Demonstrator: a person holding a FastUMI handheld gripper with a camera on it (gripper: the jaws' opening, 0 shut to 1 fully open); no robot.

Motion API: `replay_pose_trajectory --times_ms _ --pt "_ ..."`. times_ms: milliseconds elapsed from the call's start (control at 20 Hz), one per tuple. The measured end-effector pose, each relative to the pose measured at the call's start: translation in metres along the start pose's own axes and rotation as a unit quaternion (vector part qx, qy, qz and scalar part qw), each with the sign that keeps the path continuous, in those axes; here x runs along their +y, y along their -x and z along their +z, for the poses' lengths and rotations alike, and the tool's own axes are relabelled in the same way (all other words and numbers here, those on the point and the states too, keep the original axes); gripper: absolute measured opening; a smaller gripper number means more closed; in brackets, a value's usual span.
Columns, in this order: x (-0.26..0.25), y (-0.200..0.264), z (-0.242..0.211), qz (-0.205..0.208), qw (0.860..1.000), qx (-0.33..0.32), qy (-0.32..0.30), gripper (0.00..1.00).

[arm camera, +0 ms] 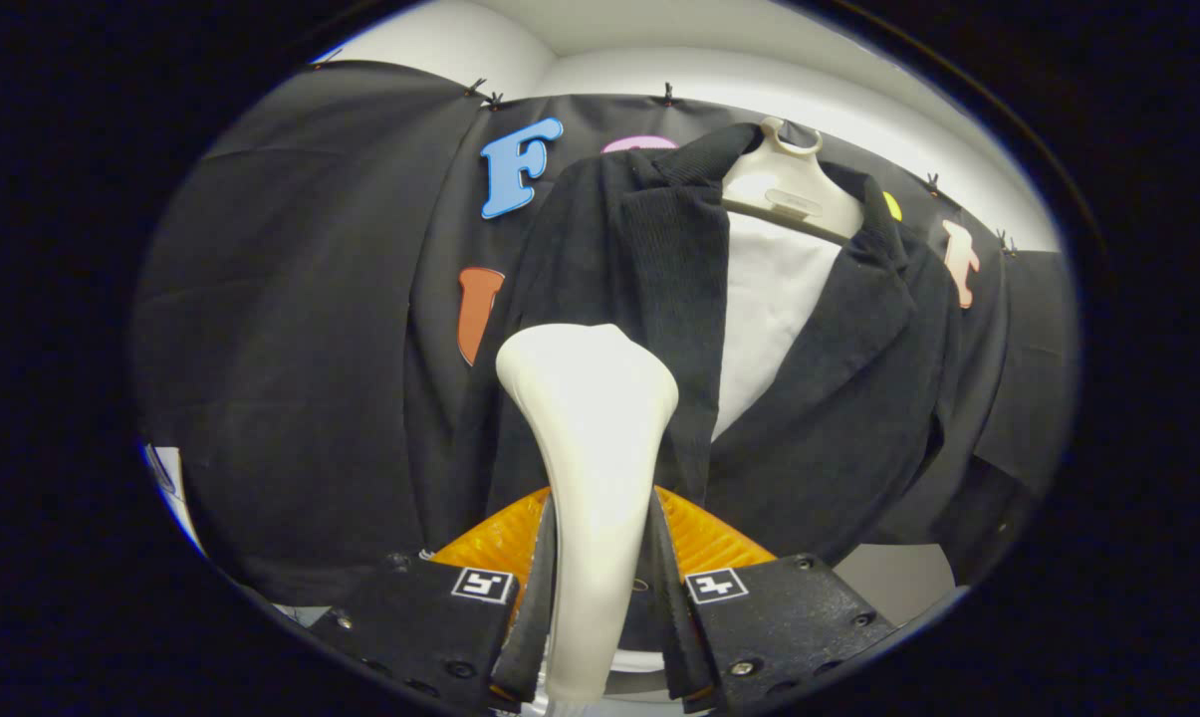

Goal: Iron the clothes twice with a garment steamer, once on the left side and once on the right side.

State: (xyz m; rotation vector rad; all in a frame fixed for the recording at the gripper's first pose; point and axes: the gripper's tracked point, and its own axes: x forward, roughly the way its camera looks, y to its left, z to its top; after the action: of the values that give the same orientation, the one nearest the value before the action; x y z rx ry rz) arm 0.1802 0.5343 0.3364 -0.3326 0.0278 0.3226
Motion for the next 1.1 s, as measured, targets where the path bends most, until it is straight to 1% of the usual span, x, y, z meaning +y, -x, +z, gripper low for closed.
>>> replay_pose_trajectory --times_ms 200,700,1100 --pt "0.006 0.003 -0.037 0.003 1.000 0.016 0.003 0.49" --pt "0.020 -0.009 -0.138 0.012 0.996 0.093 -0.004 0.50" --pt "0.038 -0.029 -0.188 0.027 0.990 0.137 -0.004 0.49"
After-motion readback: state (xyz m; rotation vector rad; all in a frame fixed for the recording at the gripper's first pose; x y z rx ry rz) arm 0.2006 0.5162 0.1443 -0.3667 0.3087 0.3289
